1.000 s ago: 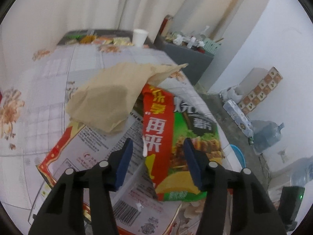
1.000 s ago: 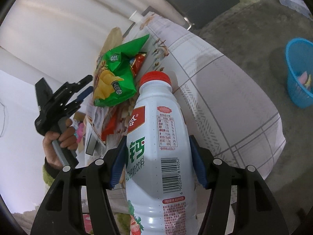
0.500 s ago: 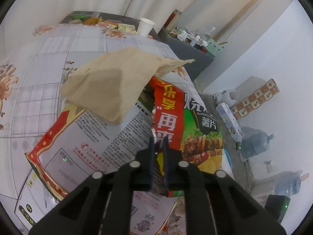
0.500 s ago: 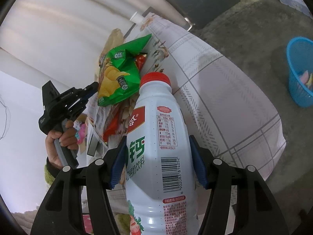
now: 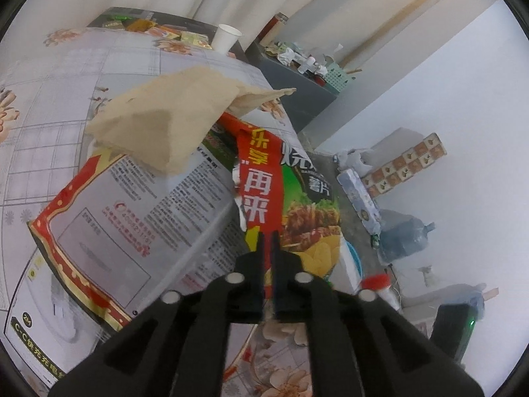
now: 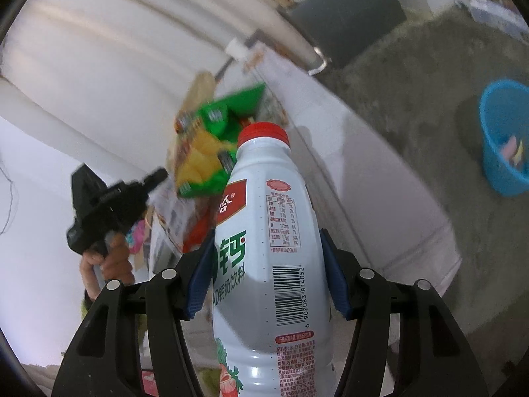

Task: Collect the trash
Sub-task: 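Close the left tool on the red-green chip bag while the right tool holds the bottle, then carry the chip bag and bottle with both tools over the blue wastebasket, then open both tools to drop the chip bag and bottle into the wastebasket, then swing both tools back to the table toward the rice bag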

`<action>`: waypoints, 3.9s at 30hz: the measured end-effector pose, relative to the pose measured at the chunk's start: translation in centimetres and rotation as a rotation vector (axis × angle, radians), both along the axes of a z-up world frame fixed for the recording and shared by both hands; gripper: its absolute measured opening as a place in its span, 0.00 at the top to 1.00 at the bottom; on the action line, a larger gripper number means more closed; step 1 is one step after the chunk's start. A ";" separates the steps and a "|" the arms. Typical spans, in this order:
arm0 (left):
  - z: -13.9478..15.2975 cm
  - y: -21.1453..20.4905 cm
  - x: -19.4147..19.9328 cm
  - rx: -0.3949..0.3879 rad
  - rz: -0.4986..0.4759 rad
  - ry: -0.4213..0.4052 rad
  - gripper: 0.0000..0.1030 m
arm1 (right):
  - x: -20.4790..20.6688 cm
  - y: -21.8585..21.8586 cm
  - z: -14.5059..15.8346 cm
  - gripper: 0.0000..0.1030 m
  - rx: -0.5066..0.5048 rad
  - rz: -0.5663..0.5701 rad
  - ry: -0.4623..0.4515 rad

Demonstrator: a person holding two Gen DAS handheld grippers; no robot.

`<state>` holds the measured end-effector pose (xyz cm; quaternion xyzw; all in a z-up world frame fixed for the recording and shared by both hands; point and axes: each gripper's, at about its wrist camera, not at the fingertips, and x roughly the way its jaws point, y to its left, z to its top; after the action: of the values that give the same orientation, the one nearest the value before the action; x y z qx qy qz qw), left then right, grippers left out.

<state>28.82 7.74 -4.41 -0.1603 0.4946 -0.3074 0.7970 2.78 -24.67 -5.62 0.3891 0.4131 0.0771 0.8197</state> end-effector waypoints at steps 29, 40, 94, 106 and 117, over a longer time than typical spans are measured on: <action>-1.1 -3.4 1.5 -0.137 -0.078 0.066 0.86 | 12.0 -0.6 -2.9 0.46 0.129 0.143 0.018; 4.2 -5.7 -1.4 -0.188 -0.159 -0.055 1.00 | 8.7 -2.7 -1.6 0.46 0.186 0.098 -0.056; -15.6 -59.4 -7.3 0.542 -0.866 -0.114 0.55 | -6.7 -38.1 -21.9 0.35 0.278 -0.777 0.299; -7.1 -52.7 -6.2 0.485 -0.802 -0.170 0.52 | -8.6 -35.3 -18.5 0.34 0.223 -0.767 0.263; 6.2 -32.2 -7.2 0.290 -0.675 -0.317 0.35 | -9.9 -27.1 -7.5 0.24 0.059 -0.613 0.093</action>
<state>21.57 -24.49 1.81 0.1746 0.4285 -0.4999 0.7321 -7.11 -51.75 -13.12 0.5224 0.3112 -0.1795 0.7733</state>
